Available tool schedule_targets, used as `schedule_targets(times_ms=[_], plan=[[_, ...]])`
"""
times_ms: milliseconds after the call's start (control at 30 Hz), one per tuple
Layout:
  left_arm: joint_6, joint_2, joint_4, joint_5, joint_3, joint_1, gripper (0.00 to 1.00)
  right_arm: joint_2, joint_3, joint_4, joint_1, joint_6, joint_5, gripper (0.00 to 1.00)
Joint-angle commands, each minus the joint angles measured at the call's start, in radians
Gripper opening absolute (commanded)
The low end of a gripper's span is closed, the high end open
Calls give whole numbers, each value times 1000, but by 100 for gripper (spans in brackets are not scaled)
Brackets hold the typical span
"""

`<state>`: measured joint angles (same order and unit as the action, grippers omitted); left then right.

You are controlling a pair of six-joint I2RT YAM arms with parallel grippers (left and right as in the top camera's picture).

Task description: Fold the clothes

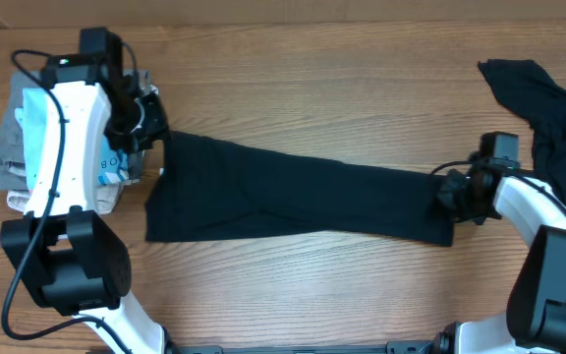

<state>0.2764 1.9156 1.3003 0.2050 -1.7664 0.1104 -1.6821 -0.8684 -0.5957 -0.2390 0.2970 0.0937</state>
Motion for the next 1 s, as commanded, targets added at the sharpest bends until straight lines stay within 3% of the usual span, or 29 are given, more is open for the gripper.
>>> schedule_targets(times_ms=[0,233,433,800,967], plan=[[-26,-1,43,-29,-26,40,42,-31,-44,-25,-115,33,-74,4],[-10,-1,58,-28,-26,41,42,-31,-172,-42,-280,32,-49,4],[-10,-1,61,-29,-26,40,43,-29,-270,-114,-299,-2,24,4],[-10,-1,63,-29,-25,40,50,16,-642,-575,-113,-25,101,4],[-10,-1,57,-29,-25,40,52,16,-675,-686,-13,-24,201,4]])
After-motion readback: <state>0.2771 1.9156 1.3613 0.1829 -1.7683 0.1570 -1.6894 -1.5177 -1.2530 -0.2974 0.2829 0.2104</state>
